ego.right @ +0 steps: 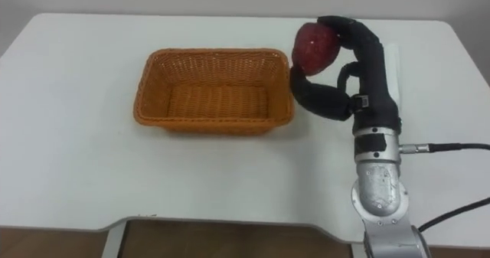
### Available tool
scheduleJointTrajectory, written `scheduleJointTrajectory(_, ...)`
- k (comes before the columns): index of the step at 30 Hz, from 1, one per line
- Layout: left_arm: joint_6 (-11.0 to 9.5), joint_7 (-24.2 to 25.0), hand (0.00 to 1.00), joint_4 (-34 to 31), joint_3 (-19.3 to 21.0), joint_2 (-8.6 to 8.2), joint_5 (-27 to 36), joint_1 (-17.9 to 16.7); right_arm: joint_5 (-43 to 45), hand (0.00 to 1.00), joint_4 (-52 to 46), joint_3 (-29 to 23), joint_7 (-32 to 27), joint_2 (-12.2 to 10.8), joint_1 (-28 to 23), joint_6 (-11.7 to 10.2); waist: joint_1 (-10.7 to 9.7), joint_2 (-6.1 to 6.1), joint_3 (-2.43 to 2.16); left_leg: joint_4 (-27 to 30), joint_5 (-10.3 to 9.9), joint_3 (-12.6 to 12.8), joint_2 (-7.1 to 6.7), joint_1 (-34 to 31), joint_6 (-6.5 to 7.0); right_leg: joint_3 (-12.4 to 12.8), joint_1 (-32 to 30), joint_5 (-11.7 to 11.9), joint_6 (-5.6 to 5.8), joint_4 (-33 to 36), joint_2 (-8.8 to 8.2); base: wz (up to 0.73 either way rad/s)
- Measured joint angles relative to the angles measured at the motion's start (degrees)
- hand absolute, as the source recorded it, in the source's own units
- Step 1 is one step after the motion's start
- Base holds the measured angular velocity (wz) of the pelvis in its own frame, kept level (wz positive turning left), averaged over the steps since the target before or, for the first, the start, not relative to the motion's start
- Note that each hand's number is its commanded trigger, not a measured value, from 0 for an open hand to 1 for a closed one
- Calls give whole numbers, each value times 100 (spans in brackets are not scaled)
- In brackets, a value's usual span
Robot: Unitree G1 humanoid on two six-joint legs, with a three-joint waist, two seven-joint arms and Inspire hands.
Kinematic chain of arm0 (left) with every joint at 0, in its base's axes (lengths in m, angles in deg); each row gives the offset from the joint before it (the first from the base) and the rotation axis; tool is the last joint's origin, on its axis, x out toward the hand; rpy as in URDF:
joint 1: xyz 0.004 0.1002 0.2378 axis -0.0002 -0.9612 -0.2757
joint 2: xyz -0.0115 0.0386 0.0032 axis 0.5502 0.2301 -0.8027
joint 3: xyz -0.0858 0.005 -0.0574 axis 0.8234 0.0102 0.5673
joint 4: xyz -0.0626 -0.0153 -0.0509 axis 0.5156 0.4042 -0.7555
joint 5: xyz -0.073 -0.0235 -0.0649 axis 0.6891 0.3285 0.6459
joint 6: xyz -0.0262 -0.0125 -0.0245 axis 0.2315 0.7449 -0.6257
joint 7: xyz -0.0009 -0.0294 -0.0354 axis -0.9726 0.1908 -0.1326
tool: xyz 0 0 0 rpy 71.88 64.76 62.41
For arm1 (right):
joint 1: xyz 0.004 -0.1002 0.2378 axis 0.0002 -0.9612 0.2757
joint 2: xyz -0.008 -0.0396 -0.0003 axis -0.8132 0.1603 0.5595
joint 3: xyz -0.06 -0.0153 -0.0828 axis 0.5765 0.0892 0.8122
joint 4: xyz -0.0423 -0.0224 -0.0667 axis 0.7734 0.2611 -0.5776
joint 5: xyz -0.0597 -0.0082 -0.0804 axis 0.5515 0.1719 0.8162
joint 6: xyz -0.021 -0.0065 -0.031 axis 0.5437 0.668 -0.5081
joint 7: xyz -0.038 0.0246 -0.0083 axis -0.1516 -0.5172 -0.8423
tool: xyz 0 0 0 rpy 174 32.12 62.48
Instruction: Pick and place apple
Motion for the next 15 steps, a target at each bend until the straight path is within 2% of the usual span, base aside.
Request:
scheduleJointTrajectory(2,1,0,0,0,-1,-9,0,0,35,100,-48,84,95,1,1,12,20,-10,-6,1,0,-12,-2,-5,0,0,1,0,0,0,-2,0)
scheduleJointTrajectory(3,4,0,0,0,0,-8,0,1,108,84,-94,147,143,0,1,24,50,-14,-9,1,0,-25,-2,-5,0,2,1,0,0,0,-2,0)
scheduleJointTrajectory(4,9,0,0,-1,-1,-8,0,5,165,25,-138,190,210,-1,1,41,72,-17,-11,4,0,-28,-1,-6,0,5,2,0,0,-1,-2,0)
scheduleJointTrajectory(5,9,0,0,-1,-2,-8,0,10,192,0,-162,206,235,-2,1,57,88,-18,-11,7,0,-30,-1,-6,0,9,4,0,0,-1,-2,0)
scheduleJointTrajectory(11,20,22,0,-4,-150,15,9,36,333,0,-169,428,467,-6,14,73,135,-25,-8,29,0,-110,-6,-13,0,-17,33,0,0,-2,-2,5)
scheduleJointTrajectory(15,23,1,0,2,-320,23,19,45,319,0,-168,624,555,-4,15,83,159,-49,10,45,0,-117,-5,-18,0,-53,36,2,-3,1,-3,0)
